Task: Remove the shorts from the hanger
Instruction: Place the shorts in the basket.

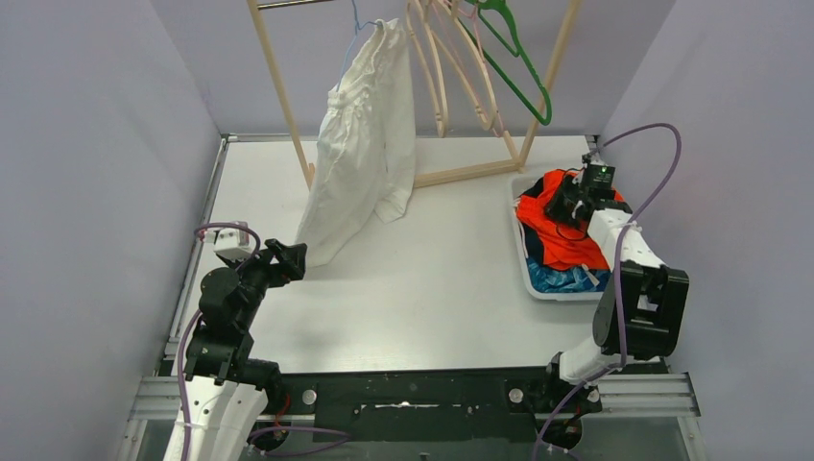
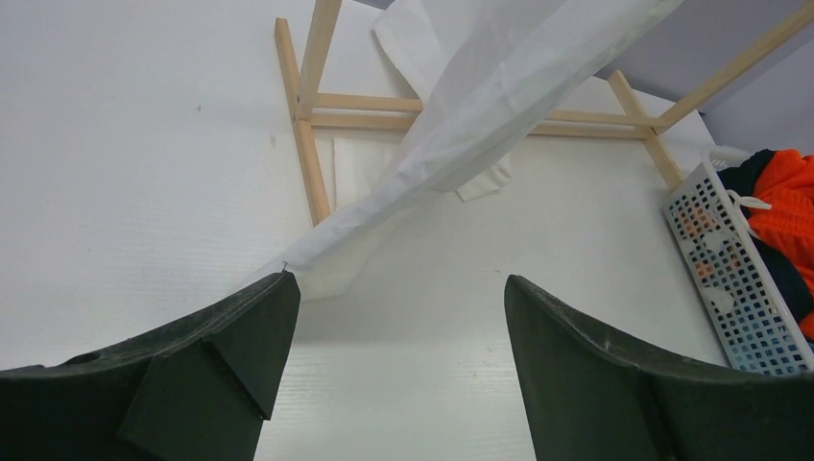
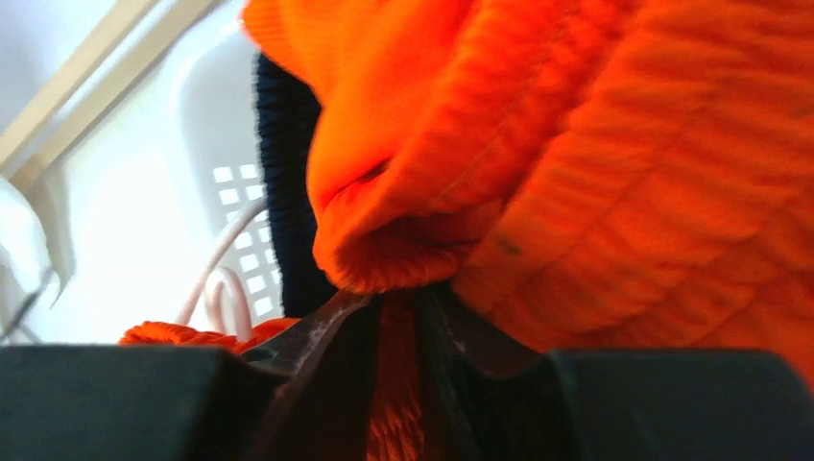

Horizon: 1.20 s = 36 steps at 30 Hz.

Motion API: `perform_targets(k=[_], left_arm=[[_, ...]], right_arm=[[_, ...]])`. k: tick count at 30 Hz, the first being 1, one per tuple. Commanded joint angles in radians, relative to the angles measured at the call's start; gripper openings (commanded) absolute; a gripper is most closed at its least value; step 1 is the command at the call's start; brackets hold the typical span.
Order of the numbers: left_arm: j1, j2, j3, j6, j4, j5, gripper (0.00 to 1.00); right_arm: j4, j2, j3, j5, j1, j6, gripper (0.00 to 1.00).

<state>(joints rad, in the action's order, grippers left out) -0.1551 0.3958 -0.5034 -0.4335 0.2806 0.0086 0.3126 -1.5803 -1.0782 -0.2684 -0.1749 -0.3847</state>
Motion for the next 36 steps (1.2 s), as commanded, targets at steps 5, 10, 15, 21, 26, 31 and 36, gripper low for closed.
perform_targets(k=[5,10,15,21,26,31,36], left_arm=[[0.007,-0.018,-0.013,-0.002,-0.043,-0.012,0.79],[0.006,-0.02,-0.014,-0.002,-0.043,-0.012,0.79],[0.006,-0.021,-0.011,-0.003,-0.048,-0.008,0.79],[0.007,-0.026,-0.012,-0.004,-0.045,-0.007,0.79],[0.006,-0.028,-0.012,-0.004,-0.045,-0.014,0.79],[0.006,-0.028,-0.012,-0.005,-0.05,-0.013,0.79],[0.006,-0.023,-0.036,0.016,-0.058,0.026,0.92]], right_arm=[[0.096,0.295,-0.054,0.122,0.017,0.043,0.61],[0.106,0.47,-0.003,0.095,0.022,0.021,0.67],[0.094,0.588,0.12,0.1,0.028,-0.02,0.7],[0.142,0.607,0.183,0.109,0.029,-0.068,0.68],[0.118,0.663,0.252,-0.021,0.094,-0.107,0.68],[-0.041,0.795,0.399,-0.06,0.24,-0.196,0.7],[-0.129,0.79,0.436,-0.047,0.346,-0.205,0.71]])
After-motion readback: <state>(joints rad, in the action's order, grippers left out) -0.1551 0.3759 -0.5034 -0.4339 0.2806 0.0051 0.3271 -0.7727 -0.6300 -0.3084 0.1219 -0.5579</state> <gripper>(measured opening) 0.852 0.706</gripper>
